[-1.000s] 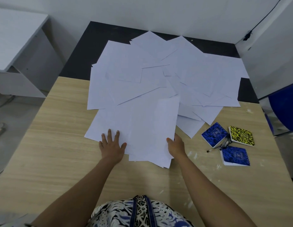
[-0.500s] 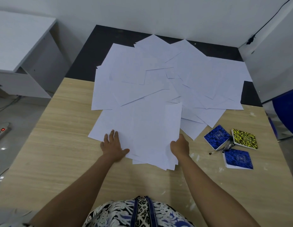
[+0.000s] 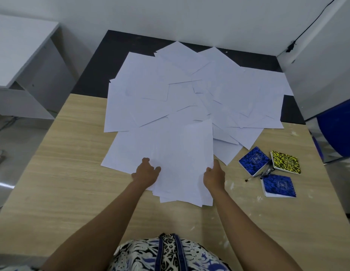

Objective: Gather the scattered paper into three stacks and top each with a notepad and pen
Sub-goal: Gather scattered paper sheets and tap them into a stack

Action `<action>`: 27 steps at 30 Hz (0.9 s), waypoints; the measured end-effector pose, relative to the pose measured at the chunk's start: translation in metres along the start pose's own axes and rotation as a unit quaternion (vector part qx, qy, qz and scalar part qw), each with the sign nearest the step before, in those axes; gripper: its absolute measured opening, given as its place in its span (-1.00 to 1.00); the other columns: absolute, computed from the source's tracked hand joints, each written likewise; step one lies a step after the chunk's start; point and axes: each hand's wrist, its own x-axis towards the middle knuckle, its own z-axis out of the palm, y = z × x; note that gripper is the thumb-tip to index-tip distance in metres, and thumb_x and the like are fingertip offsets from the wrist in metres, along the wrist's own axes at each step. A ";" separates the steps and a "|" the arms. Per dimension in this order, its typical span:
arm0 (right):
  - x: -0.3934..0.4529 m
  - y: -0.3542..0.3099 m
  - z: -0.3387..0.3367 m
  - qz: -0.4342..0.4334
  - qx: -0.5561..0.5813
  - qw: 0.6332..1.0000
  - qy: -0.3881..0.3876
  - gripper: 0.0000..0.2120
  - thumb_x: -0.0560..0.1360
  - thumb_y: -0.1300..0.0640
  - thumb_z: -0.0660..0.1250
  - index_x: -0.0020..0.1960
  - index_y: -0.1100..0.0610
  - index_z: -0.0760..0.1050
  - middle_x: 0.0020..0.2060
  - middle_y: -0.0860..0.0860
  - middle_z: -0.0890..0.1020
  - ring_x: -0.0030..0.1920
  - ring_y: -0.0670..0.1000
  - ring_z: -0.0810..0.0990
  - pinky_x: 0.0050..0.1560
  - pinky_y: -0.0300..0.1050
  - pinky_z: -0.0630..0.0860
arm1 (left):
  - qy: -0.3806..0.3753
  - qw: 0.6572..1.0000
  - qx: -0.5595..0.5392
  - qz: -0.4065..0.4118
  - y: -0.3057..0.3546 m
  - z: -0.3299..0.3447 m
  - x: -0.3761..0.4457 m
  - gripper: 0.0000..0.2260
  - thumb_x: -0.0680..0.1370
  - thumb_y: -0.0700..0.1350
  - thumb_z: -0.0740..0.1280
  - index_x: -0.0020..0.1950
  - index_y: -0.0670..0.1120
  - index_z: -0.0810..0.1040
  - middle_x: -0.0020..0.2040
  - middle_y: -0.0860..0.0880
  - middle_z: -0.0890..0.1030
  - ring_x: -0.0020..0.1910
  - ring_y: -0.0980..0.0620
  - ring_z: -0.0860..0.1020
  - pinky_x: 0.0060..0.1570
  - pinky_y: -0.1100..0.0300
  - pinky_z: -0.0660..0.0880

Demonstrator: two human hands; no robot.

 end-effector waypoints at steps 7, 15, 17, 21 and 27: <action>-0.011 -0.002 -0.016 -0.092 0.134 0.987 -0.010 -0.70 0.60 0.31 0.16 0.30 0.13 0.41 0.05 -0.09 0.49 0.11 -0.04 0.49 0.08 -0.23 0.36 | 0.027 0.991 -0.130 0.018 0.012 -0.001 -0.004 -0.36 0.49 0.07 0.41 0.45 -0.17 0.25 0.37 -0.20 0.29 0.35 -0.18 0.37 0.33 -0.03 0.33; 0.008 0.014 -0.013 0.018 0.133 0.988 -0.069 -0.79 0.55 0.28 0.21 0.17 0.16 0.43 0.06 0.09 0.58 0.05 0.10 0.56 -0.03 -0.13 0.45 | -0.047 0.977 -0.197 0.070 0.016 -0.009 0.000 -0.65 0.53 -0.16 0.38 0.29 -0.21 0.46 0.20 -0.12 0.55 0.11 -0.04 0.54 0.10 0.16 0.45; 0.009 0.015 -0.007 0.035 0.055 0.994 -0.087 -0.81 0.51 0.29 0.19 0.11 0.18 0.39 0.08 0.13 0.54 -0.02 0.10 0.52 -0.12 -0.14 0.41 | -0.030 0.989 -0.110 0.090 0.016 -0.007 -0.001 -0.68 0.54 -0.19 0.36 0.27 -0.21 0.49 0.20 -0.13 0.53 0.17 -0.08 0.51 0.14 0.17 0.41; 0.009 0.012 0.000 0.030 -0.001 0.996 -0.081 -0.74 0.47 0.35 0.16 0.16 0.23 0.37 0.10 0.17 0.50 -0.04 0.11 0.51 -0.14 -0.15 0.41 | -0.009 0.995 0.040 0.088 0.019 0.005 -0.004 -0.63 0.53 -0.11 0.32 0.33 -0.09 0.42 0.33 -0.18 0.37 0.35 -0.17 0.31 0.26 0.06 0.27; 0.001 0.014 0.000 0.025 0.022 0.992 -0.125 -0.71 0.49 0.37 0.15 0.19 0.20 0.35 -0.06 0.03 0.50 -0.09 0.04 0.49 -0.17 -0.16 0.42 | -0.040 0.996 -0.025 0.071 0.026 0.011 -0.010 -0.51 0.55 -0.13 0.32 0.44 -0.12 0.26 0.42 -0.22 0.17 0.32 -0.21 0.34 0.29 0.08 0.30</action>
